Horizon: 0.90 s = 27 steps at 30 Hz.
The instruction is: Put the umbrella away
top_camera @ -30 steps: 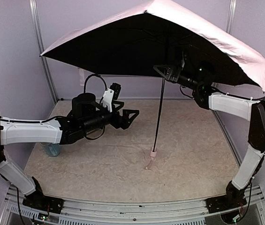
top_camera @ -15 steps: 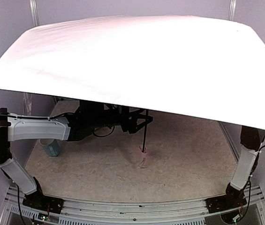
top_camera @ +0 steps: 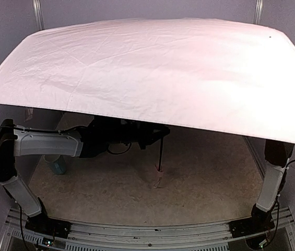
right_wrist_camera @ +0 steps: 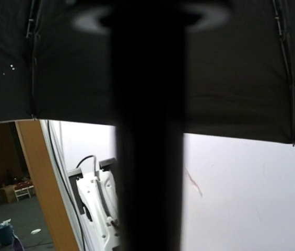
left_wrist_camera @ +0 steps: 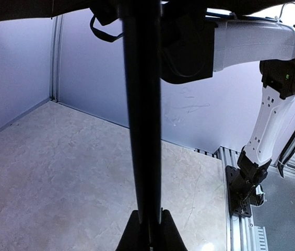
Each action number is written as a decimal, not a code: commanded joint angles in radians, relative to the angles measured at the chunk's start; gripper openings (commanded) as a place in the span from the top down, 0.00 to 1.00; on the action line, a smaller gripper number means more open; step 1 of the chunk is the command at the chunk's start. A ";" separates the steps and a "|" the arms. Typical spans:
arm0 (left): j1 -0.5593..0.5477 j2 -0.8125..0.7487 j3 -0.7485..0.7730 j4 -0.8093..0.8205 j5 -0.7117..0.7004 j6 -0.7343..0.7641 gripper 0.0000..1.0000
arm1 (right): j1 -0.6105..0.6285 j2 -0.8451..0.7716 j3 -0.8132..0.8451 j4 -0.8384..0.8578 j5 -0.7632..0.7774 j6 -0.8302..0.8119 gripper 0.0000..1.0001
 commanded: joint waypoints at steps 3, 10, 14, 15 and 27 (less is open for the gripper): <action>-0.022 -0.016 0.028 -0.010 -0.156 -0.039 1.00 | -0.032 -0.075 -0.052 -0.106 0.110 -0.113 0.67; -0.026 0.014 0.105 -0.134 -0.329 -0.104 1.00 | -0.040 -0.195 -0.121 -0.490 0.358 -0.408 0.32; -0.037 0.029 0.155 -0.209 -0.443 -0.147 1.00 | -0.040 -0.236 -0.153 -0.580 0.468 -0.471 0.25; -0.045 0.043 0.187 -0.259 -0.504 -0.156 1.00 | -0.040 -0.246 -0.162 -0.595 0.488 -0.481 0.24; -0.113 0.127 0.362 -0.508 -0.786 -0.189 1.00 | -0.056 -0.243 -0.159 -0.664 0.574 -0.458 0.30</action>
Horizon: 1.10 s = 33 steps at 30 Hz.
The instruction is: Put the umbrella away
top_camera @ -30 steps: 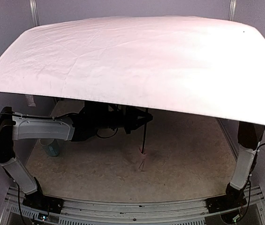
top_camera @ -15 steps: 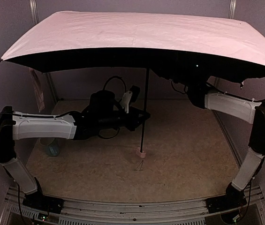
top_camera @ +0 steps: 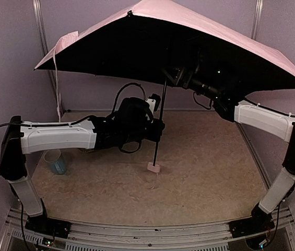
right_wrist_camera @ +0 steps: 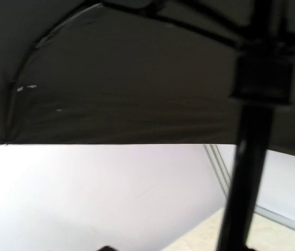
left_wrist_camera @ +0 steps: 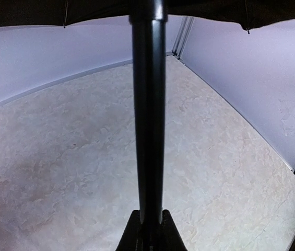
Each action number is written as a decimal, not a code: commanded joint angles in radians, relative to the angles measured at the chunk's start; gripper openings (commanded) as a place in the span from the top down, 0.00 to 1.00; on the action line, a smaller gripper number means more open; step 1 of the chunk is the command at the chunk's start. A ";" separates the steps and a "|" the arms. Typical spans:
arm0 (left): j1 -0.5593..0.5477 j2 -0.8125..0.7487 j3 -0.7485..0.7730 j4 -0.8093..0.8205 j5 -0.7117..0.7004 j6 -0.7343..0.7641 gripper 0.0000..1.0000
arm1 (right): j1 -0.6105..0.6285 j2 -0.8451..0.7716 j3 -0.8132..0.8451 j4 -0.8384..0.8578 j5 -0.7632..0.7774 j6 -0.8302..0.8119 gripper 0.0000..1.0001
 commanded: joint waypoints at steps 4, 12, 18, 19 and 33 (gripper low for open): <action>-0.032 0.000 0.047 0.006 -0.121 0.006 1.00 | -0.014 0.001 0.017 -0.030 0.042 0.014 0.43; -0.042 -0.008 0.039 0.018 -0.145 0.036 1.00 | -0.019 0.034 0.045 -0.109 0.103 -0.001 0.51; -0.048 -0.015 0.023 0.039 -0.147 0.047 1.00 | -0.024 0.084 0.103 -0.198 0.129 -0.024 0.56; -0.049 -0.018 0.019 0.043 -0.147 0.050 1.00 | -0.026 0.087 0.103 -0.203 0.134 -0.024 0.57; -0.048 0.000 0.000 0.060 -0.126 0.044 1.00 | -0.054 0.108 0.087 -0.182 0.081 0.015 0.90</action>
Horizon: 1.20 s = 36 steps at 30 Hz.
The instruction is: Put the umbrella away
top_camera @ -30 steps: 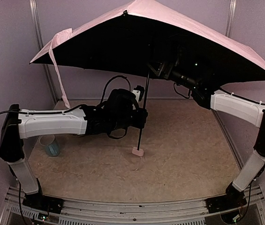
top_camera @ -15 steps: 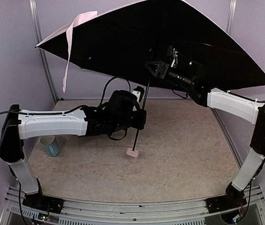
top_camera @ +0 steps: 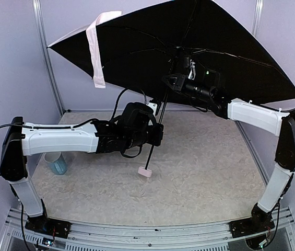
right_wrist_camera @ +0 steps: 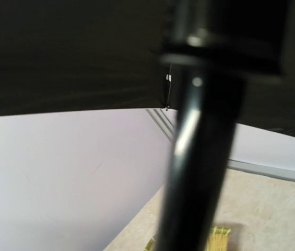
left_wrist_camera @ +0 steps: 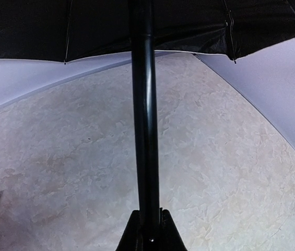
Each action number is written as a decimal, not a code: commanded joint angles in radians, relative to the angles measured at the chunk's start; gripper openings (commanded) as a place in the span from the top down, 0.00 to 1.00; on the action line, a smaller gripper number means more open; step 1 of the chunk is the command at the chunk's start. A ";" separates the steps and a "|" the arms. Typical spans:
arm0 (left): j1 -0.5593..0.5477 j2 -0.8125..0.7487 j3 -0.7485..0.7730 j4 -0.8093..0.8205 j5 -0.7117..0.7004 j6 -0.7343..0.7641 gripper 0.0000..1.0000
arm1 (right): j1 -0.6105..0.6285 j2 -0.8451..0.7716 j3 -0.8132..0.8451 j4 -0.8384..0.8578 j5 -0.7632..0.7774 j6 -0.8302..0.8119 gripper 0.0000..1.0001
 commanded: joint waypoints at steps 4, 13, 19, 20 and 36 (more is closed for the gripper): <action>-0.006 0.009 0.017 0.077 0.013 0.022 1.00 | -0.038 -0.008 -0.028 0.097 -0.084 0.015 1.00; 0.129 -0.056 -0.201 0.394 0.581 -0.114 0.59 | -0.057 -0.005 -0.050 0.336 -0.272 0.235 1.00; 0.175 -0.037 -0.252 0.519 0.836 -0.120 0.38 | -0.057 0.015 -0.054 0.651 -0.425 0.371 1.00; 0.167 -0.038 -0.255 0.533 0.851 -0.099 0.36 | -0.056 0.025 -0.053 0.725 -0.450 0.410 1.00; 0.129 -0.031 -0.246 0.644 0.888 -0.098 1.00 | -0.034 0.090 0.002 0.889 -0.556 0.531 1.00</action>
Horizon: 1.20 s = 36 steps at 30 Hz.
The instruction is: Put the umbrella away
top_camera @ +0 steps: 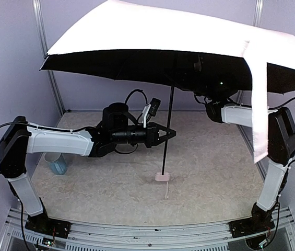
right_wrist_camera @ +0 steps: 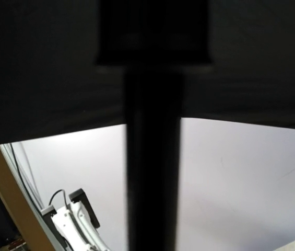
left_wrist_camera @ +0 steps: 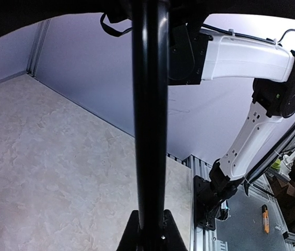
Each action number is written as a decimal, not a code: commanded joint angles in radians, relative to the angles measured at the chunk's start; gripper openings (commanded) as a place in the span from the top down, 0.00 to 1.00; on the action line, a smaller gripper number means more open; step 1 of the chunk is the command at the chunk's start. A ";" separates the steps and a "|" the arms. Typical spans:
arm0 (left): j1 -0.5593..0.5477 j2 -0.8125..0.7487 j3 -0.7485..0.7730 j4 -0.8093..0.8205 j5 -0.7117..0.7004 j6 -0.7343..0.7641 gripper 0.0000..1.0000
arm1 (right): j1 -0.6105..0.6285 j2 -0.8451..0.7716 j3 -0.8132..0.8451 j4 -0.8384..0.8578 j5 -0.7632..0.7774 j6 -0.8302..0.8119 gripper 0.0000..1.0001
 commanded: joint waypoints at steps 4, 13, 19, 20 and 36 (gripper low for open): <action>-0.048 -0.050 0.006 -0.027 -0.190 0.074 1.00 | -0.002 -0.061 -0.009 -0.167 0.055 -0.175 0.72; -0.103 0.005 0.261 -0.508 -0.921 0.112 1.00 | 0.015 -0.250 -0.117 -0.780 0.565 -0.647 0.20; -0.151 0.104 0.364 -0.652 -1.104 0.117 1.00 | 0.020 -0.247 -0.129 -0.799 0.536 -0.659 0.19; -0.157 0.112 0.367 -0.651 -1.119 0.122 1.00 | 0.021 -0.242 -0.123 -0.800 0.531 -0.658 0.19; -0.167 0.130 0.308 -0.609 -1.134 0.117 1.00 | -0.007 -0.171 -0.126 -0.816 0.521 -0.559 0.25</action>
